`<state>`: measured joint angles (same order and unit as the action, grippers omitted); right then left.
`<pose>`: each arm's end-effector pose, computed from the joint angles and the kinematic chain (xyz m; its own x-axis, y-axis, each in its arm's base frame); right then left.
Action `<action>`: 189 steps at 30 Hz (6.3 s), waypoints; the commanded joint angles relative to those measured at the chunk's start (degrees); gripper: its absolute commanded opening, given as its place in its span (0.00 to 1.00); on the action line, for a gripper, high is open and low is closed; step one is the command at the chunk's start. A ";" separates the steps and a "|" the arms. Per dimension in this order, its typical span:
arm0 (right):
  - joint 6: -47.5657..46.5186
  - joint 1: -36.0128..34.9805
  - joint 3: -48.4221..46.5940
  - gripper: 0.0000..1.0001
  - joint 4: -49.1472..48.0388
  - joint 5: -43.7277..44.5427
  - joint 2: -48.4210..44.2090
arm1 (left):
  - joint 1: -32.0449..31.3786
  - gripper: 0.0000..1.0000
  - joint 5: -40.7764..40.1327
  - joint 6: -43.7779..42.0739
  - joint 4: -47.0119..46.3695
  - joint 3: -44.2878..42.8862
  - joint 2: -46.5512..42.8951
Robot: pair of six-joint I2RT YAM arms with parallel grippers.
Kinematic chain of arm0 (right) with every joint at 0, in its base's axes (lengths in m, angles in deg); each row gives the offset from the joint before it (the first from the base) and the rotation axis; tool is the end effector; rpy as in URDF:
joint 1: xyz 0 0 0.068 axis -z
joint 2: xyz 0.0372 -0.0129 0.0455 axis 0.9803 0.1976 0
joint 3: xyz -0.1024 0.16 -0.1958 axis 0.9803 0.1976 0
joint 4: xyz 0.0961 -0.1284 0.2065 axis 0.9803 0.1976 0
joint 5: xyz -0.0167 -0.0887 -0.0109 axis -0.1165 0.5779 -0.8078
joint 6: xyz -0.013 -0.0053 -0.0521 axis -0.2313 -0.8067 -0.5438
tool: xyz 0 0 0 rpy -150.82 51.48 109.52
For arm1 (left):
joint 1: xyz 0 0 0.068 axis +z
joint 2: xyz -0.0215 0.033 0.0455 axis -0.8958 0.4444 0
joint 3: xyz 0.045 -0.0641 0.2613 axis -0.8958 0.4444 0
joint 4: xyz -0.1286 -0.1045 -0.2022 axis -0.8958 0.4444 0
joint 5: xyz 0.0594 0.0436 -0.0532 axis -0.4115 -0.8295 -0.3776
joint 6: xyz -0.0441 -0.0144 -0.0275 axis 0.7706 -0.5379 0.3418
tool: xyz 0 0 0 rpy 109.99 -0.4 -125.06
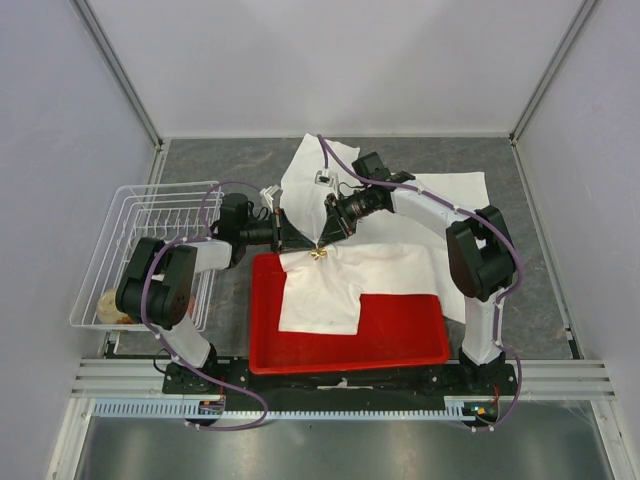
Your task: Pin the brooch onto the clothing
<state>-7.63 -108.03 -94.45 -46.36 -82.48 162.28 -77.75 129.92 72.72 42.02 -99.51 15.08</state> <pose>0.3544 0.2353 0.2200 -0.5687 -0.4518 -0.6874 -0.8005 0.1115 0.5889 0.3032 -0.1087 0.1669 -0.9402 -0.1314 -0.3143 0.2742 0.2554 -0.9271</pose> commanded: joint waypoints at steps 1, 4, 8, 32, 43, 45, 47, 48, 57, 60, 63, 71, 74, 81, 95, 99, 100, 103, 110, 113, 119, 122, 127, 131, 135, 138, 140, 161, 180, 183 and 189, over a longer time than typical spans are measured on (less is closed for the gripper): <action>-2.01 -1.33 -2.04 0.30 -0.20 -0.26 -0.68 | -0.28 0.02 -0.32 1.68 -4.09 -0.60 -0.33; -2.45 -1.77 -1.95 0.31 -0.20 0.70 -0.94 | -0.37 0.02 -0.50 1.59 -3.91 -0.60 -0.51; -3.07 -2.12 -1.77 0.32 0.06 1.06 -1.12 | -0.28 0.02 -0.76 1.32 -3.82 -0.43 -0.95; 7.65 -2.74 7.10 0.20 -14.44 12.57 -6.39 | -0.28 0.02 -0.76 5.81 -7.69 1.42 -0.42; 10.37 -1.33 7.90 0.34 -16.63 9.23 -6.83 | -0.28 0.02 -1.03 6.07 -7.78 1.69 -0.42; 11.26 -0.72 7.72 0.36 -16.90 8.36 -6.75 | -0.20 0.02 -1.11 6.07 -7.60 1.77 -0.33; 11.35 -0.37 7.72 0.40 -16.90 8.00 -6.74 | -0.28 0.02 -1.11 6.07 -7.60 1.68 -0.33; 11.35 -0.19 7.72 0.42 -16.98 7.22 -6.74 | -0.20 0.02 -1.20 6.07 -7.60 1.60 -0.25; 9.59 1.39 8.07 0.61 -16.72 4.75 -9.20 | -0.02 0.02 -1.73 5.54 -5.58 1.42 -0.33; 5.12 1.83 9.99 0.64 -16.63 6.94 -11.83 | 0.16 0.02 -1.99 5.98 -3.74 1.16 -0.69; -2.00 1.66 14.11 0.66 -18.55 9.22 -16.14 | 0.24 0.02 -2.08 6.51 -2.51 0.89 -0.86; -16.76 -4.48 24.23 0.64 -24.98 17.22 -26.78 | 0.24 0.02 -2.43 7.03 0.31 0.72 -1.30; -21.26 -8.79 28.45 0.63 -28.49 22.31 -29.33 | 0.33 0.02 -2.52 6.95 1.53 0.63 -1.39; -27.14 -14.77 33.55 0.59 -34.39 28.30 -30.56 | 0.33 0.02 -2.52 7.12 1.89 0.81 -1.74; -32.07 -19.52 37.60 0.44 -41.33 40.17 -28.10 | 0.33 0.02 -2.43 7.47 1.80 1.24 -2.18; -33.03 -19.96 37.25 0.43 -40.37 41.05 -27.58 | 0.33 0.02 -2.34 7.56 1.80 1.24 -2.09; -33.39 -19.88 37.16 0.44 -39.84 40.96 -27.49 | 0.33 0.02 -2.34 7.56 1.80 1.16 -2.18; -34.88 -20.05 37.78 0.47 -39.31 40.00 -28.01 | 0.33 0.02 -2.26 7.83 1.72 1.24 -1.83; -36.03 -20.84 40.23 0.49 -40.71 40.87 -28.36 | 0.51 0.02 -2.34 8.44 1.28 1.33 -1.56; -36.12 -21.54 40.77 0.46 -42.64 43.06 -28.02 | 0.51 0.02 -2.34 8.62 1.10 1.33 -1.39; -35.15 -21.99 41.38 0.29 -46.95 47.98 -27.66 | 0.51 0.02 -2.26 8.62 1.19 1.33 -1.56; -34.62 -21.99 41.38 0.20 -48.01 49.92 -27.57 | 0.51 0.02 -2.34 8.71 1.10 1.42 -1.65; -33.49 -22.07 41.12 0.00 -47.31 48.44 -28.10 | 0.51 0.02 -2.26 8.71 1.19 1.33 -1.65; -28.48 -21.37 40.16 0.00 -45.47 46.24 -28.72 | 0.86 0.18 -2.95 7.48 3.29 0.98 -2.79; -24.08 -20.23 39.62 0.00 -43.97 43.95 -28.98 | 1.65 0.33 -4.28 4.23 8.29 0.37 -5.08; -20.83 -18.91 39.36 0.00 -43.71 41.94 -28.81 | 2.53 0.37 -4.10 2.73 10.41 0.45 -6.57; -17.60 -17.51 38.66 0.00 -43.70 40.18 -28.54 | 3.05 0.41 -4.28 1.68 11.47 0.63 -7.62; 20.92 -3.62 28.29 0.00 -37.38 20.22 -14.92 | 5.70 0.50 -2.69 -74.83 58.02 -8.07 -29.51; 14.52 2.71 11.25 0.54 -20.60 31.19 -7.72 | -18.39 0.60 -26.33 -103.79 63.86 -5.69 -19.68; 10.91 2.89 7.64 0.52 -17.25 37.17 -4.03 | -19.88 0.55 -29.58 -103.88 63.16 -7.36 -15.46; 6.96 2.89 2.80 0.50 -13.30 42.88 2.13 | -22.78 0.47 -34.51 -105.45 62.79 -6.40 -12.12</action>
<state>3.87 -105.17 -87.74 -63.93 -45.92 161.84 -98.93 99.56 -28.07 106.32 -104.43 1.86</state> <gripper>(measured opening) 0.506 0.510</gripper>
